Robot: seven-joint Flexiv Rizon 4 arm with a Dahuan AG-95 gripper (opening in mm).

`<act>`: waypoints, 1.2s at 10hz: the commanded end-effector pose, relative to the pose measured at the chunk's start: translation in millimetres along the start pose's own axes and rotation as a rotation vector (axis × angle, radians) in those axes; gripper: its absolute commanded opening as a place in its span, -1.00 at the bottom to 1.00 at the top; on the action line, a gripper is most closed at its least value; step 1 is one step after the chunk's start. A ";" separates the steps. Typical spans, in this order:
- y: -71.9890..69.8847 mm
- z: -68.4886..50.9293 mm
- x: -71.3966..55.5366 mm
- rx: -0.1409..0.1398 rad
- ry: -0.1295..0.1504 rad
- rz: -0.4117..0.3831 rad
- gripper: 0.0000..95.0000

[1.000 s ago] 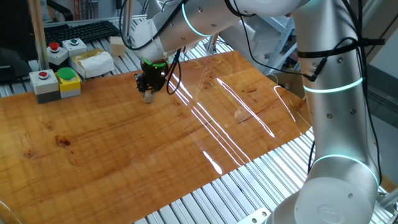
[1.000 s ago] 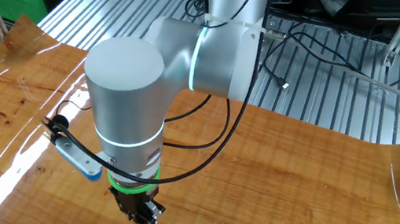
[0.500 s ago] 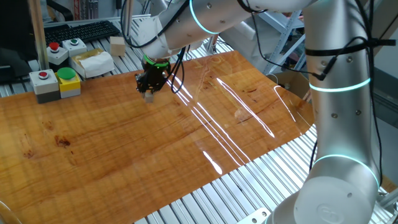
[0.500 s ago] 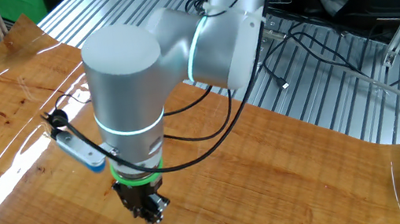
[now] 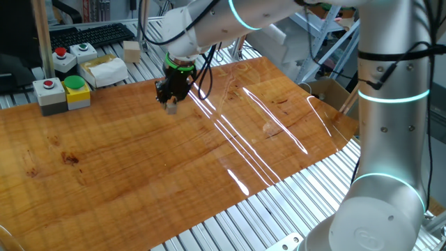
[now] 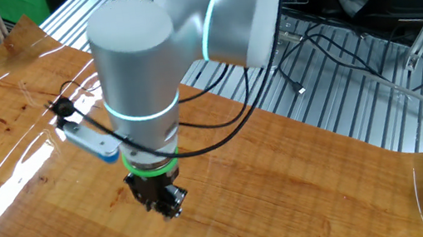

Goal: Hold a small block with the gripper and sweep it from left to right on the table

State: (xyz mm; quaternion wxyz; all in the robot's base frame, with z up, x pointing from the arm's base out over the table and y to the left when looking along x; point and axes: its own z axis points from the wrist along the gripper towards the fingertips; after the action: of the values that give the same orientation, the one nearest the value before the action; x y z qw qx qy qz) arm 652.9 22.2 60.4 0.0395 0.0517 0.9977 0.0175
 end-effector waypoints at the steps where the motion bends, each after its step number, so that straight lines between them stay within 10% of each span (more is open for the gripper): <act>1: -3.1 -4.8 6.1 0.005 0.009 0.002 0.20; 12: -92.0 -49.0 7.5 0.130 0.163 0.102 0.20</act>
State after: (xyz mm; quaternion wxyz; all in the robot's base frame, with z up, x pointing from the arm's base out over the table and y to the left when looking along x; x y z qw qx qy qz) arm 629.7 -65.2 104.3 -0.0330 0.1043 0.9932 -0.0389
